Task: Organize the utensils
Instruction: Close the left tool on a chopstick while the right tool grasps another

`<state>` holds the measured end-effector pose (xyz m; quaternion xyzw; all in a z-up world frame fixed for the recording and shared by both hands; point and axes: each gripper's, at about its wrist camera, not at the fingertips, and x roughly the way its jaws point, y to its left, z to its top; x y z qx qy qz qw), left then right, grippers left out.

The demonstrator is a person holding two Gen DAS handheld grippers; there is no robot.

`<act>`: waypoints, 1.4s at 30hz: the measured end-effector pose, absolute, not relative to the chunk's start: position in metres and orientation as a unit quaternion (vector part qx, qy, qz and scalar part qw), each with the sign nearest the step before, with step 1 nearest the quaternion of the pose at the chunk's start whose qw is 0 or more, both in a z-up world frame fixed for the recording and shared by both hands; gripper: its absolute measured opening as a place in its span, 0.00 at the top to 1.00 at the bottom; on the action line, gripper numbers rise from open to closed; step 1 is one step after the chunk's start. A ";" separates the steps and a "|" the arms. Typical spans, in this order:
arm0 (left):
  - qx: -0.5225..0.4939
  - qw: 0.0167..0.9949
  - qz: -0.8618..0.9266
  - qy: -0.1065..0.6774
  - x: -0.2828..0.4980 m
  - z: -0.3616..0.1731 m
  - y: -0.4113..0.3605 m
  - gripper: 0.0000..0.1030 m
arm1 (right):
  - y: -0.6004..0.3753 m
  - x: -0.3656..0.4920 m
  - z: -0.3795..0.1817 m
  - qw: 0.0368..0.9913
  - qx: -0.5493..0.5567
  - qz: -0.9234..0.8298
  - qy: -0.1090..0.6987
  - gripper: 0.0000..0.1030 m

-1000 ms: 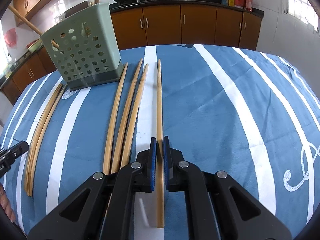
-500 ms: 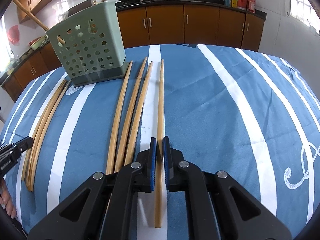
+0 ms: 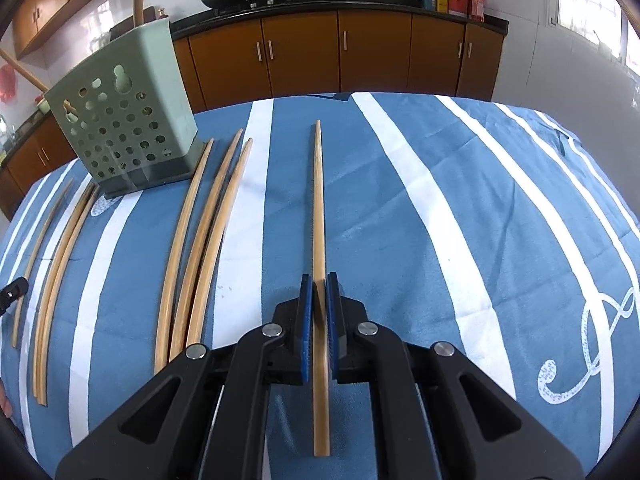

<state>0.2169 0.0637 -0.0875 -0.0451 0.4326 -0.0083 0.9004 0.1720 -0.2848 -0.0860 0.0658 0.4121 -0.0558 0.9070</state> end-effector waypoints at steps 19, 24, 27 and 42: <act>-0.059 0.900 -0.014 0.432 0.217 -0.088 0.067 0.91 | -0.281 0.171 -0.085 0.907 0.055 -0.060 0.413 0.92; -0.060 0.900 -0.014 0.432 0.217 -0.088 0.068 0.91 | -0.281 0.171 -0.085 0.907 0.056 -0.060 0.413 0.92; -0.060 0.900 -0.014 0.432 0.217 -0.088 0.068 0.91 | -0.281 0.171 -0.085 0.907 0.056 -0.060 0.413 0.92; -0.044 0.900 -0.017 0.433 0.207 -0.088 0.064 0.91 | -0.281 0.156 -0.086 0.907 0.063 -0.049 0.414 0.92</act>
